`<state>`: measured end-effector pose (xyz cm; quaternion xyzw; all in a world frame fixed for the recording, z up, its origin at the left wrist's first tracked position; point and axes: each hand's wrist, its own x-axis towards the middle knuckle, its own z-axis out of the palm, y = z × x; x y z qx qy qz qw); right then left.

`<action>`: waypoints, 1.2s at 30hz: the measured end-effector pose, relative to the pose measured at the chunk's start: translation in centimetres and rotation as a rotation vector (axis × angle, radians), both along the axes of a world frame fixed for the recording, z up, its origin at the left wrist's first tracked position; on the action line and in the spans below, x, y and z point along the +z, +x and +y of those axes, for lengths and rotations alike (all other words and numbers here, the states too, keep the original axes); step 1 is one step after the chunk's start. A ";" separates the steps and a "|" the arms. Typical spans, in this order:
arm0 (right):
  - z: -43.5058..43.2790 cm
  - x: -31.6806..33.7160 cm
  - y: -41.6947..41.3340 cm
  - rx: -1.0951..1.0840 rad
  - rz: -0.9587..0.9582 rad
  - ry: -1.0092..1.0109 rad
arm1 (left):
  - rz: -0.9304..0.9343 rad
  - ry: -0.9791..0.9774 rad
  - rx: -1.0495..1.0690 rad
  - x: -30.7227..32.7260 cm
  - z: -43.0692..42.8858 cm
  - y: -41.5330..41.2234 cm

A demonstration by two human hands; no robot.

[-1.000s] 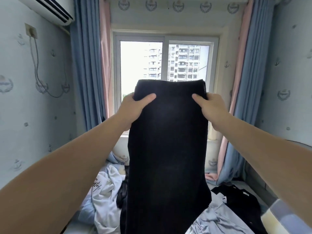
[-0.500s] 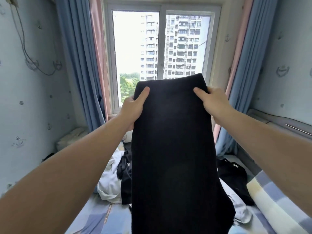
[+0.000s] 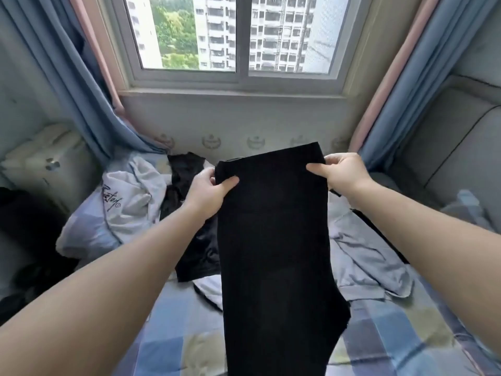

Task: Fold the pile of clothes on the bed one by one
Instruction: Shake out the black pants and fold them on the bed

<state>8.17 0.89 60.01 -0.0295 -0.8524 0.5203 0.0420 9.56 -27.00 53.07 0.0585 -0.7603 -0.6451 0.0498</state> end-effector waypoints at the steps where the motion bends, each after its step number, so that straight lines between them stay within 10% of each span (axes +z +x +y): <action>1: -0.4 -3.4 -2.5 -0.003 -0.037 0.018 | -0.034 -0.028 0.014 -3.4 -0.3 -2.2; 13: -4.8 -40.4 -19.5 0.007 -0.426 -0.159 | -0.182 -0.252 0.015 -36.6 0.1 -17.7; 19: -1.1 -53.0 -9.1 0.056 -0.550 0.112 | -0.356 -0.546 -0.258 -47.9 1.8 -7.0; 36: 7.8 -62.4 23.3 0.186 -0.793 0.140 | -0.826 -0.394 -0.159 -58.6 7.0 30.3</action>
